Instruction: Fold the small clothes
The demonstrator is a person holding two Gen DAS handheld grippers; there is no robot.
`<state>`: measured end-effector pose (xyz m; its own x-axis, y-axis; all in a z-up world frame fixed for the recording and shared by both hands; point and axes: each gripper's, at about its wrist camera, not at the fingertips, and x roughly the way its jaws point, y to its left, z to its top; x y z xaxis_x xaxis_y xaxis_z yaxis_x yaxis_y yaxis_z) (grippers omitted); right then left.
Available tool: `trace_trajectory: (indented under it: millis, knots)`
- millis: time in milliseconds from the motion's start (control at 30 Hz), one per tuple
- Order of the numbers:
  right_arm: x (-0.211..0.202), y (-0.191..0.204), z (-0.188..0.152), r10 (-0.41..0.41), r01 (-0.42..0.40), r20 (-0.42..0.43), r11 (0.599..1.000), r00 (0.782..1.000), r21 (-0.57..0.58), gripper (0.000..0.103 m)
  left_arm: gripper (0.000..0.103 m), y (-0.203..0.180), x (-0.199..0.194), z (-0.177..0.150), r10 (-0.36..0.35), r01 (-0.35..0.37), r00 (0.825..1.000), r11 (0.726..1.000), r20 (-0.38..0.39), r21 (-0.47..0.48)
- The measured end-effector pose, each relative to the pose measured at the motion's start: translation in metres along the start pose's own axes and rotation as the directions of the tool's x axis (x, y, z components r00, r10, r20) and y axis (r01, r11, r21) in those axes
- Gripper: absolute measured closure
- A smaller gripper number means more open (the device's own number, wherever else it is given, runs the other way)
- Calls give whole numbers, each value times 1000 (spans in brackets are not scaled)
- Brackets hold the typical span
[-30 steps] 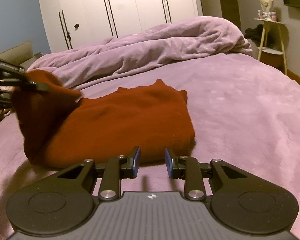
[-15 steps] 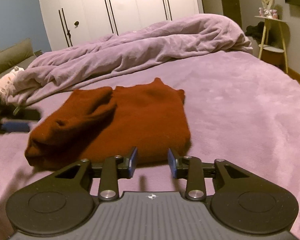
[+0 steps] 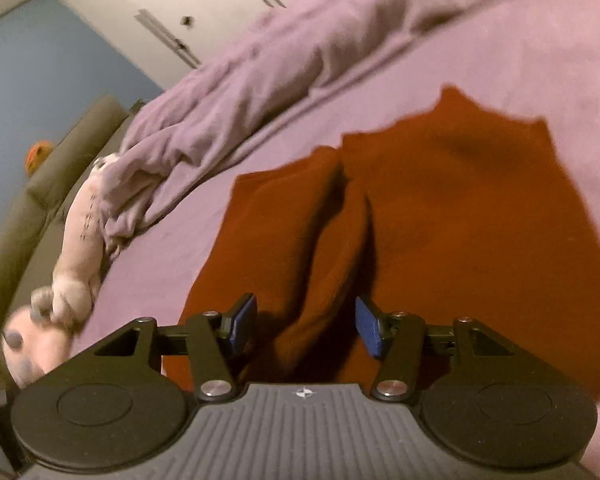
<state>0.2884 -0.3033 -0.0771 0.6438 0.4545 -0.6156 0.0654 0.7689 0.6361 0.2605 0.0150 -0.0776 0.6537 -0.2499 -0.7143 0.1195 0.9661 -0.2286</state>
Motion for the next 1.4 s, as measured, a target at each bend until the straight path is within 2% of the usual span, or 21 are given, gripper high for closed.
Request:
trace_trajectory:
  millis: [100,200,300,333,433,500,600,633,700,733,800,833,900,933,1000,1100,1133,1200,1333,1400]
  knots:
    - [18,5,9,20,-20,-18,1000,1000,16,50,5,-2,4,-3,3,-3,1000,1000,6,4]
    - [31,22,13,9,-11,-29,998,1000,-56,53,3,-2,4,-4,9,-9,1000,1000,7,8]
    - [44,43,11,-83,76,-27,978,996,-192,79,3,-2,4,-3,12,-12,1000,1000,6,1]
    - [43,52,10,-114,109,-5,959,993,-261,90,3,-2,3,-3,13,-13,1000,1000,7,-5]
    - [24,85,3,-186,233,145,847,972,-477,93,3,-1,-2,-1,0,0,1000,999,13,-46]
    - [7,95,2,-177,262,208,812,962,-521,93,3,-1,-4,1,2,-1,1000,998,13,-63]
    - [-11,97,-4,-219,361,302,733,928,-577,93,4,-5,-2,2,24,-24,1000,998,5,-55]
    - [-15,92,-3,-240,385,314,720,919,-578,93,4,-7,0,1,19,-19,1000,999,-4,-51]
    - [-21,74,0,-274,408,313,735,909,-541,93,4,-13,1,1,24,-24,1000,999,1,-31]
    - [-21,63,0,-298,428,315,730,901,-533,93,4,-16,1,0,17,-17,1000,1000,0,-18]
    - [-15,47,-3,-351,482,332,688,876,-543,93,4,-22,3,0,2,-2,1000,1000,-10,-13]
    - [-11,36,-4,-378,497,323,684,868,-534,93,4,-24,4,0,-11,10,1000,1000,-19,-14]
    - [-6,18,-6,-410,503,292,708,864,-496,93,4,-28,6,-1,-15,15,999,1000,-31,-5]
    - [-9,12,-7,-401,494,289,731,869,-471,91,4,-29,6,-2,-6,6,999,1000,-33,7]
    - [-25,5,-7,-377,465,283,794,882,-391,83,5,-29,4,-3,-1,2,999,1000,-35,17]
    - [-60,-3,-17,-350,425,286,865,892,-267,69,4,-29,6,-5,6,-6,999,1000,-41,10]
    - [-70,-6,-20,-321,388,280,892,905,-232,61,5,-30,5,-5,8,-7,999,1000,-41,10]
    - [-89,-13,-30,-269,315,260,936,927,-155,55,5,-31,4,-7,9,-9,999,1000,-39,11]
    - [-102,-29,-44,-140,143,193,990,971,-3,55,5,-33,4,-12,16,-16,998,1000,-53,-5]
    - [-95,-33,-46,-112,106,170,993,979,44,55,5,-35,5,-12,28,-29,998,1000,-62,-2]
